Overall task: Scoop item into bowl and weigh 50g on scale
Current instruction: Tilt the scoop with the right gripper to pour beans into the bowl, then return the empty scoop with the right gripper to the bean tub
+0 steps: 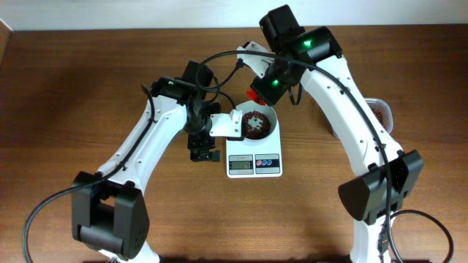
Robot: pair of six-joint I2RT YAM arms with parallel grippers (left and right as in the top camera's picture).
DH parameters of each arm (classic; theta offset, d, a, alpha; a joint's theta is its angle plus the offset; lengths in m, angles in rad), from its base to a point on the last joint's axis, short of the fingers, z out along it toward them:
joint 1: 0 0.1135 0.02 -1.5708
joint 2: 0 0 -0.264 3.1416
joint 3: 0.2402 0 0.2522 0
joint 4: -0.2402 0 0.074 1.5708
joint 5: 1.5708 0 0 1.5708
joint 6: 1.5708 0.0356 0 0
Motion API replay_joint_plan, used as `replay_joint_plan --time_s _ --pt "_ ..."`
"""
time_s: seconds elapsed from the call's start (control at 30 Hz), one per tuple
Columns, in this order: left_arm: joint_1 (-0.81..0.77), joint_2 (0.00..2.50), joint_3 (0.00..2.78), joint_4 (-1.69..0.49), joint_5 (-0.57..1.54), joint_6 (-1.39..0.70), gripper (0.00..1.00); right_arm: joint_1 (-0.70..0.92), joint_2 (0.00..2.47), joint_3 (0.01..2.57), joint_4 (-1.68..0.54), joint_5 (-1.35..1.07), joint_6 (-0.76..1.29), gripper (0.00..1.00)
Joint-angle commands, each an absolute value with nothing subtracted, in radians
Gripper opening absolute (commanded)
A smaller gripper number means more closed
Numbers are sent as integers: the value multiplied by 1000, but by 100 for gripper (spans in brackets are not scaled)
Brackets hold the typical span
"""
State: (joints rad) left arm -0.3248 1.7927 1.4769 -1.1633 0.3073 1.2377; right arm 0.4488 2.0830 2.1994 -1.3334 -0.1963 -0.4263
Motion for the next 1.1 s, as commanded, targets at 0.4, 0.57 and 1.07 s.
replay_joint_plan --time_s 0.4,0.57,1.07 --pt "-321 1801 1469 -1167 326 1250 98 203 2086 2222 -1388 -654 -320 4" --pt "-321 1801 1469 -1167 326 1250 98 67 2086 2222 -1417 -912 -320 4" --pt "-321 1801 1469 -1167 326 1250 98 -258 2088 2064 -1485 -554 -320 4"
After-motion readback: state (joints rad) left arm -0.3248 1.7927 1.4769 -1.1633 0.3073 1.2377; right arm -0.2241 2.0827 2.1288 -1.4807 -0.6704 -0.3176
